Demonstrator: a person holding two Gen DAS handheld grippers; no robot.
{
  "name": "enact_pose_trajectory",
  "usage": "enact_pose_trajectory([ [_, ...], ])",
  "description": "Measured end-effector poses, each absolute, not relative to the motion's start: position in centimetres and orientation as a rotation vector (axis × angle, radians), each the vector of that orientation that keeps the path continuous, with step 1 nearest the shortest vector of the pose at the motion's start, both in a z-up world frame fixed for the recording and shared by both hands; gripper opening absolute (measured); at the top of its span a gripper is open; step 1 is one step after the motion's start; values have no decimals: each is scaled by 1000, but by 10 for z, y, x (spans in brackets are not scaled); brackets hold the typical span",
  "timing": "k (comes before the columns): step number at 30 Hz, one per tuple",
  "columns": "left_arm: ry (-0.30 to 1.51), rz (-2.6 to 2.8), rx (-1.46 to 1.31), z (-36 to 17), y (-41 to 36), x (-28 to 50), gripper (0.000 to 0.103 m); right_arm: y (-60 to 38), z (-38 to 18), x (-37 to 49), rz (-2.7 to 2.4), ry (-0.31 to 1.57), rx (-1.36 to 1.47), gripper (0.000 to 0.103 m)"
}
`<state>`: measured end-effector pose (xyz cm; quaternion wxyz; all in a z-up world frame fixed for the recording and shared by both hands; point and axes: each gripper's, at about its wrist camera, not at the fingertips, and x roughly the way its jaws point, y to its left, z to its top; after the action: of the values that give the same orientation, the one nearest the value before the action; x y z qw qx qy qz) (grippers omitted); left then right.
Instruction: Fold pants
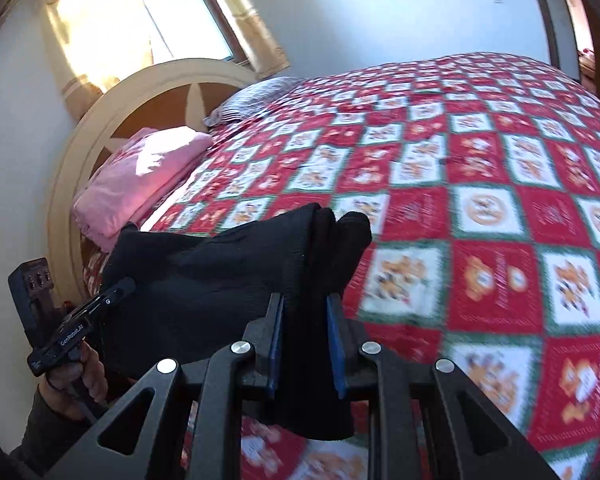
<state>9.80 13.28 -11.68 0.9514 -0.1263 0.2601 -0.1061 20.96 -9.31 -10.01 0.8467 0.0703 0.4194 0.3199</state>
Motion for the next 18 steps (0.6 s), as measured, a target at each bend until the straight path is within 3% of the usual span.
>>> enact_pose_trajectory([
  [8,519,-59,-220,-120,168,93,12,-20,-113,234,740,913,90,21],
  [18,541,-17,-171,-136,175,97,12,4,-132,255,704,954,42,21],
])
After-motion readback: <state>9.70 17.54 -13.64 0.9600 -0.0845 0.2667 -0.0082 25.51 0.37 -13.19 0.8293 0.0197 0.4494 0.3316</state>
